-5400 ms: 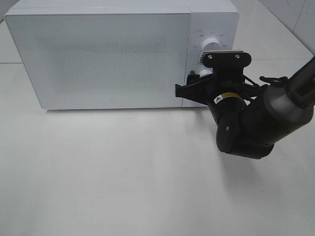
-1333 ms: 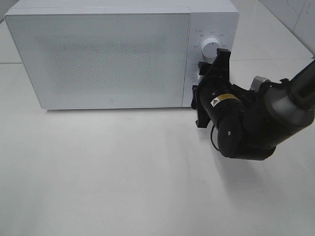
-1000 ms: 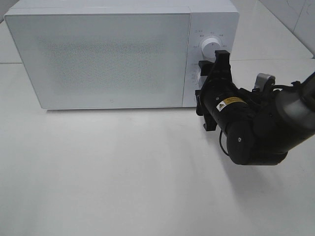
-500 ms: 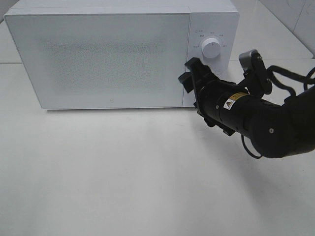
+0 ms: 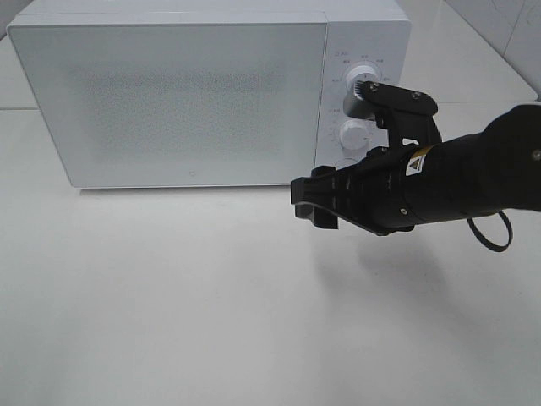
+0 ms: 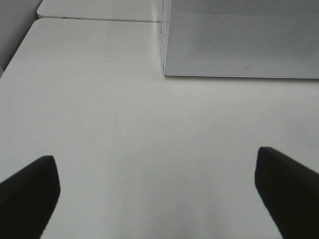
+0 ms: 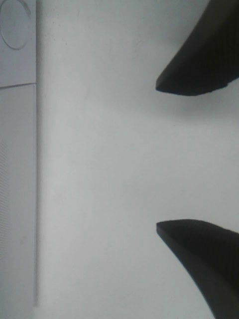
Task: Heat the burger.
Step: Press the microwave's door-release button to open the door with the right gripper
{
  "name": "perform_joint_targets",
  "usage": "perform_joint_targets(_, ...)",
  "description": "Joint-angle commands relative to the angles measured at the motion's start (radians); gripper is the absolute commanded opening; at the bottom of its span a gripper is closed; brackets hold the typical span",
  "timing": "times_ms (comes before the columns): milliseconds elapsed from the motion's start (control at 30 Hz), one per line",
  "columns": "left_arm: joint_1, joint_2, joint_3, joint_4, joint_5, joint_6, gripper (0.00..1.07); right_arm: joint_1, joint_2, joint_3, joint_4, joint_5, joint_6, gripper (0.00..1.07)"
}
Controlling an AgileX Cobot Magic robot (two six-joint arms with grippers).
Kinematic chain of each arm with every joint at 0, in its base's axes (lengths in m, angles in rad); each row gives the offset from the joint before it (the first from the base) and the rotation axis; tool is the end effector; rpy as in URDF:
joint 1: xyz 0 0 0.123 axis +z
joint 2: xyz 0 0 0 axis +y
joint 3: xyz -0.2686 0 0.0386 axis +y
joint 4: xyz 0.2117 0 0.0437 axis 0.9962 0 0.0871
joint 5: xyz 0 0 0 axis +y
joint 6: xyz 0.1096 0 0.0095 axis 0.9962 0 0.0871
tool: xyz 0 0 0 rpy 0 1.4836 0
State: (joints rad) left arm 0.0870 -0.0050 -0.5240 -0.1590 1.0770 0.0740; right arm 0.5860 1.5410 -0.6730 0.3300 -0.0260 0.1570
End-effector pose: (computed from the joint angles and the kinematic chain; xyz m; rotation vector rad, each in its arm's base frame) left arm -0.0089 -0.0162 0.2568 -0.0015 2.0226 -0.0878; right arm 0.2344 0.1545 0.1838 -0.1139 2.3843 0.5177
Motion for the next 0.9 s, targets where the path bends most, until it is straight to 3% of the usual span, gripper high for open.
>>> perform_joint_targets(33, 0.003, -0.016, 0.003, -0.004, -0.010, -0.005, 1.00, -0.004, -0.033, -0.025, -0.031, 0.133, -0.095, 0.69)
perform_joint_targets(100, 0.003, -0.016, 0.003, -0.004, -0.010, -0.005, 1.00, -0.004, -0.064, -0.049, -0.084, 0.275, -0.119, 0.69)
perform_joint_targets(400, 0.003, -0.016, 0.003, -0.004, -0.010, -0.005, 1.00, -0.004, -0.210, -0.057, -0.156, 0.545, -0.122, 0.69)
perform_joint_targets(500, 0.003, -0.016, 0.003, -0.004, -0.010, -0.005, 1.00, -0.004, -0.232, -0.057, -0.159, 0.572, -0.122, 0.69)
perform_joint_targets(900, 0.003, -0.016, 0.003, -0.004, -0.010, -0.005, 1.00, -0.004, -0.580, -0.057, -0.166, 0.809, -0.122, 0.69)
